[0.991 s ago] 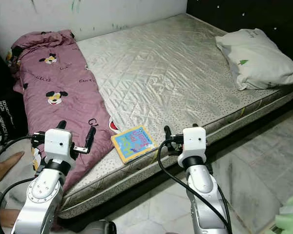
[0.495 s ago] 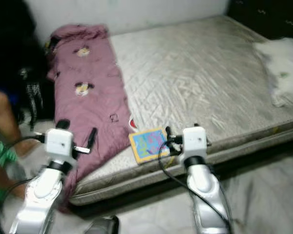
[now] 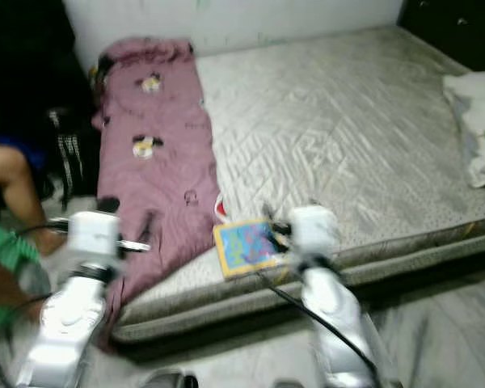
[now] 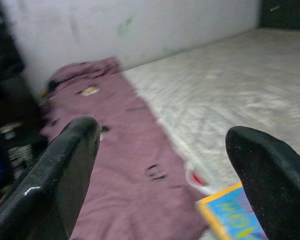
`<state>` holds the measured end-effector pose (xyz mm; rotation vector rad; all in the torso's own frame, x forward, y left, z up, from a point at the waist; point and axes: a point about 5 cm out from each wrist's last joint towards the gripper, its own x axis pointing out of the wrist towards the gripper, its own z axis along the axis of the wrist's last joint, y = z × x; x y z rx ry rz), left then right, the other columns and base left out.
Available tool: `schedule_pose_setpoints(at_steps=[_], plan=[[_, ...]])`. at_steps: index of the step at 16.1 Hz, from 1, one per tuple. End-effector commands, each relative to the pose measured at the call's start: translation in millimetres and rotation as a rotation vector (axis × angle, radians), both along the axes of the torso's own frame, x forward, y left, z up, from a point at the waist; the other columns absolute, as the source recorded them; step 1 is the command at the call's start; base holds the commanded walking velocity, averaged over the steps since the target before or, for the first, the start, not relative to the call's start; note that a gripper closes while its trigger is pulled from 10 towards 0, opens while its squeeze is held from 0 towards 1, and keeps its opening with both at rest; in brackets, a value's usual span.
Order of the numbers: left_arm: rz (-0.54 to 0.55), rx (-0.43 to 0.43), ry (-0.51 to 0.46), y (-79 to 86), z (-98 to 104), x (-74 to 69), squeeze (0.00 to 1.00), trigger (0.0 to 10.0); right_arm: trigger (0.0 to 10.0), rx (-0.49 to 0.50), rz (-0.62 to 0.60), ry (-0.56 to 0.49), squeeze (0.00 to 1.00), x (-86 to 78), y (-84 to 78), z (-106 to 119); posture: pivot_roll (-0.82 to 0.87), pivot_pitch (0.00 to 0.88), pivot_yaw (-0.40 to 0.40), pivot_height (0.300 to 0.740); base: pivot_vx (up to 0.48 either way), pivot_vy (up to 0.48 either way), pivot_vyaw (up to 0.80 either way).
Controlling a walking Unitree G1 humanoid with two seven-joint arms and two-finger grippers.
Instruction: Clean up the room
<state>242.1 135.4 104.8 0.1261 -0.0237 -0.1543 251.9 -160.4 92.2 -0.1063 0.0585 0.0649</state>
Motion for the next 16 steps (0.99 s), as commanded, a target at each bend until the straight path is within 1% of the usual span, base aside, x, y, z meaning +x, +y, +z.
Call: schedule_pose_setpoints(at_steps=[1, 6, 8, 10, 14, 16], plan=[[0.022, 0.023, 0.008, 10.4, -1.5, -1.5, 0.00, 10.0, 10.0, 0.030, 0.017, -0.005, 0.00, 2.1, 8.3, 1.4, 0.01, 0.057, 0.032, 0.740, 0.000, 0.000, 0.00], [0.025, 0.022, 0.008, 10.3, -2.0, 0.5, 0.00, 10.0, 10.0, 0.033, 0.018, -0.006, 0.00, 4.4, 8.6, 1.1, 0.01, 0.049, 0.034, 0.740, 0.000, 0.000, 0.00], [0.033, 0.023, 0.002, 9.7, -1.4, 1.7, 0.00, 10.0, 10.0, 0.016, 0.053, -0.023, 0.00, 7.3, 12.5, 2.9, 0.01, 0.046, 0.033, 0.740, 0.000, 0.000, 0.00], [0.037, 0.020, 0.000, 10.0, -1.1, 1.7, 0.00, 10.0, 10.0, 0.002, 0.065, -0.026, 0.00, 7.7, 14.7, 3.1, 0.02, 0.043, 0.028, 0.740, 0.000, 0.000, 0.79], [0.030, 0.006, 0.002, 9.3, -1.3, 2.0, 0.00, 10.0, 10.0, 0.013, 0.060, -0.026, 0.00, 8.7, 13.8, 2.5, 0.01, 0.044, 0.024, 0.740, 0.000, 0.000, 0.76], [0.010, 0.000, -0.002, 7.9, -0.7, 1.2, 0.00, 10.0, 10.0, 0.020, 0.048, -0.023, 0.00, 8.3, 12.2, 2.1, 0.01, 0.049, 0.030, 0.740, 0.000, 0.000, 0.00]])
